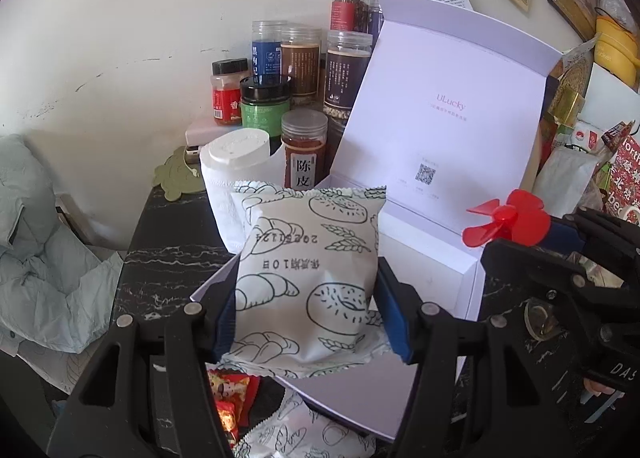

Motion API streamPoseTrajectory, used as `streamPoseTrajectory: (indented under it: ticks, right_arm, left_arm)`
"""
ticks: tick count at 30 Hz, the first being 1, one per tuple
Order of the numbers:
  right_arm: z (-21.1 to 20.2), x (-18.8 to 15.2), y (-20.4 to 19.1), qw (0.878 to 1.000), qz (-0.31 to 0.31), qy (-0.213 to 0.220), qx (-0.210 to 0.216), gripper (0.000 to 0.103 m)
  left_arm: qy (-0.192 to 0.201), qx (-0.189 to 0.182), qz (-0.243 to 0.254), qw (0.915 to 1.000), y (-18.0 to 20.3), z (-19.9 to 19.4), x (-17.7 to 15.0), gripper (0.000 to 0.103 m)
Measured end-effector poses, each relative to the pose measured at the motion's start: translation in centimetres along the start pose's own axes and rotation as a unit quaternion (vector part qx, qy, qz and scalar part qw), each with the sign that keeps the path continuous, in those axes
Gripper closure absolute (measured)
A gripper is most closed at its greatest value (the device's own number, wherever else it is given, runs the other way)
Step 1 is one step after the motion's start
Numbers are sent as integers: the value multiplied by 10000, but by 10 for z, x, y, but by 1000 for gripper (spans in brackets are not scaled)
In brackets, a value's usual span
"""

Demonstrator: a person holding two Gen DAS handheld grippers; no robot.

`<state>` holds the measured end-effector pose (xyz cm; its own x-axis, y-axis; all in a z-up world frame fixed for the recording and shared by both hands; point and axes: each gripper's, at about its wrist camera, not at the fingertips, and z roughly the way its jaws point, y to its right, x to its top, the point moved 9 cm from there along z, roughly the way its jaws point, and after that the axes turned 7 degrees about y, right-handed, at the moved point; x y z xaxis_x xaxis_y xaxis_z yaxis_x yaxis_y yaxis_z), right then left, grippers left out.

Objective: Organize objects
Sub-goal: 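Carry the white pouch and red fan toy into the lavender box with both grippers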

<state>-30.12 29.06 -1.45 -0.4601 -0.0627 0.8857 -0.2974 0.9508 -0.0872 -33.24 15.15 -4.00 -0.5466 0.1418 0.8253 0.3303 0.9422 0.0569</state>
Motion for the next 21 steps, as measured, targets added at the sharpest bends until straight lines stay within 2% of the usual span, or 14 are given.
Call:
streamPoseTrajectory:
  ticks: [4, 12, 16, 21]
  right_arm:
    - [18, 10, 11, 9999, -77, -75, -93, 69]
    - [51, 16, 33, 9999, 8, -116, -68, 68]
    - [73, -2, 47, 9989, 45, -452, -121, 68]
    - [90, -18, 52, 9976, 139, -670, -67, 68]
  left_arm:
    - [124, 270, 167, 9994, -7, 13, 15, 45]
    - [99, 118, 299, 9994, -8, 48, 31, 45]
    - [-98, 89, 507, 9986, -1, 67, 18, 45]
    - [-259, 47, 599, 9979, 6, 84, 6, 45]
